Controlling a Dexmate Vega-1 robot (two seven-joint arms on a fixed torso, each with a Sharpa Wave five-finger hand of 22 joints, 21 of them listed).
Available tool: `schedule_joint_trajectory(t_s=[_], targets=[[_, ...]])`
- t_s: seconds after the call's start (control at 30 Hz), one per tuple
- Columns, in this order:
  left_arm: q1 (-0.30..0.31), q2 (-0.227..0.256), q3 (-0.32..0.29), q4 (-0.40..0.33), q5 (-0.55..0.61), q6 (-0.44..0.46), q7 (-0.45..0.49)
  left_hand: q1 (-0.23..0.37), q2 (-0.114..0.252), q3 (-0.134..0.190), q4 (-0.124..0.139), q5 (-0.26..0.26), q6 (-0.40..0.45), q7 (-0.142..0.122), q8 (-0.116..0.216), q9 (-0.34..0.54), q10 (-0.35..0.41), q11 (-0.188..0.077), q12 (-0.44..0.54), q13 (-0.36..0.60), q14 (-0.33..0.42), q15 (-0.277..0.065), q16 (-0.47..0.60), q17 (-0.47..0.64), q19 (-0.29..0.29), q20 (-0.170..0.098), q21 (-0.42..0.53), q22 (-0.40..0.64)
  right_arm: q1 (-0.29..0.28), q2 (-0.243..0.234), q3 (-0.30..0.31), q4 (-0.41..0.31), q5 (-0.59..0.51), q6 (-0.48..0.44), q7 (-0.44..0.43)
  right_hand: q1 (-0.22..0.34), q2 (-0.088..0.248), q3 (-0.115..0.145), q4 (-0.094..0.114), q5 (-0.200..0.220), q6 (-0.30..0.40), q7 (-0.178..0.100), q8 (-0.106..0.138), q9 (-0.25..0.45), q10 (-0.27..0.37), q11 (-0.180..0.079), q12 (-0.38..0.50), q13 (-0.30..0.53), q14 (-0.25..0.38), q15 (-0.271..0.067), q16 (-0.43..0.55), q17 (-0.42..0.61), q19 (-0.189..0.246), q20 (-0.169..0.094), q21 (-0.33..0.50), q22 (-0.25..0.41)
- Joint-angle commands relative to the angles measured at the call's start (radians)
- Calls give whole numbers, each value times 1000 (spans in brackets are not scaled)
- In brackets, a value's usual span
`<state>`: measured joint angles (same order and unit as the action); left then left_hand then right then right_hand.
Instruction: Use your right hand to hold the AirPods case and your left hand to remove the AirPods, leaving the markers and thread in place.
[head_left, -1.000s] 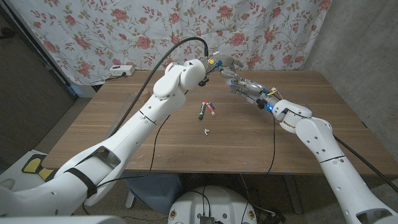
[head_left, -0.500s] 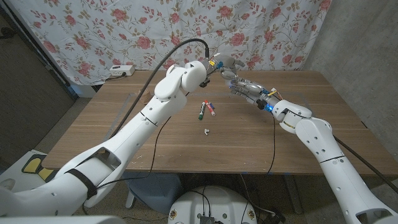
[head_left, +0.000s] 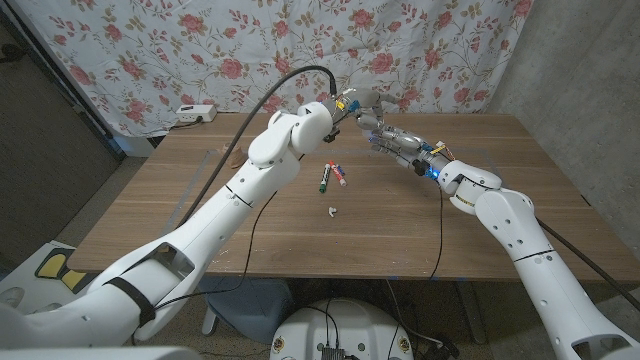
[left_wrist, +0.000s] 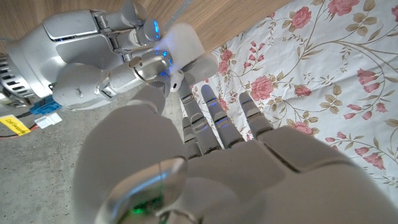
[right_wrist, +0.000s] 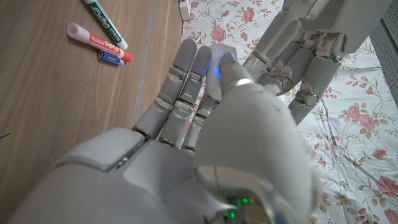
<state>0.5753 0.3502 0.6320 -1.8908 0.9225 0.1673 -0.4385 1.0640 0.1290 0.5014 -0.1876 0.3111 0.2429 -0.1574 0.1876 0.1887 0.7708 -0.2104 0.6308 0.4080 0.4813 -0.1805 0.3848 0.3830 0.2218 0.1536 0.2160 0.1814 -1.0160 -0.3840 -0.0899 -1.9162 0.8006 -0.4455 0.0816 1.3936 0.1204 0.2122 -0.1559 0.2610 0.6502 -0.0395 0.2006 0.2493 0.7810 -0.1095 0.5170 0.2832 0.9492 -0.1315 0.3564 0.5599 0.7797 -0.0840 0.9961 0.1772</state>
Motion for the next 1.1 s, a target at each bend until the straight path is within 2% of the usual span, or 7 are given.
schedule_joint_trajectory(t_s=[0.03, 0.37, 1.1], targets=[[7, 3, -9, -3, -5, -10, 35, 23, 3, -7, 0, 5, 12, -1, 3, 5, -4, -5, 15, 298, 8, -3, 7, 11, 8, -2, 4, 2, 2, 1, -2, -2, -4, -1, 0, 1, 4, 1, 1, 5, -3, 2, 4, 1, 39, -29, 8, 108, 3, -106, -5, 2, -8, -96, 9, -1], [37, 5, -39, -10, -28, -38, 121, 43, -2, -23, 3, 3, 1, 0, -3, 6, -16, -5, 37, 324, -4, -6, 13, 30, 10, -4, 4, 3, 2, 3, -5, -8, -5, -4, -7, 1, 5, 2, 1, 5, -4, 3, 4, 1, 38, -27, 8, 109, 4, -106, -5, 3, -10, -96, 12, -1], [87, 23, -83, -84, -39, -26, 136, 57, -9, -33, 8, 6, -3, -2, -3, 6, -26, -8, 64, 353, -3, -6, 11, 37, 13, -6, 4, 4, 7, 7, -13, -6, -9, -11, -13, 1, 5, 2, 1, 5, -5, 2, 3, 1, 39, -29, 6, 109, 4, -106, -6, 4, -14, -96, 17, -2]])
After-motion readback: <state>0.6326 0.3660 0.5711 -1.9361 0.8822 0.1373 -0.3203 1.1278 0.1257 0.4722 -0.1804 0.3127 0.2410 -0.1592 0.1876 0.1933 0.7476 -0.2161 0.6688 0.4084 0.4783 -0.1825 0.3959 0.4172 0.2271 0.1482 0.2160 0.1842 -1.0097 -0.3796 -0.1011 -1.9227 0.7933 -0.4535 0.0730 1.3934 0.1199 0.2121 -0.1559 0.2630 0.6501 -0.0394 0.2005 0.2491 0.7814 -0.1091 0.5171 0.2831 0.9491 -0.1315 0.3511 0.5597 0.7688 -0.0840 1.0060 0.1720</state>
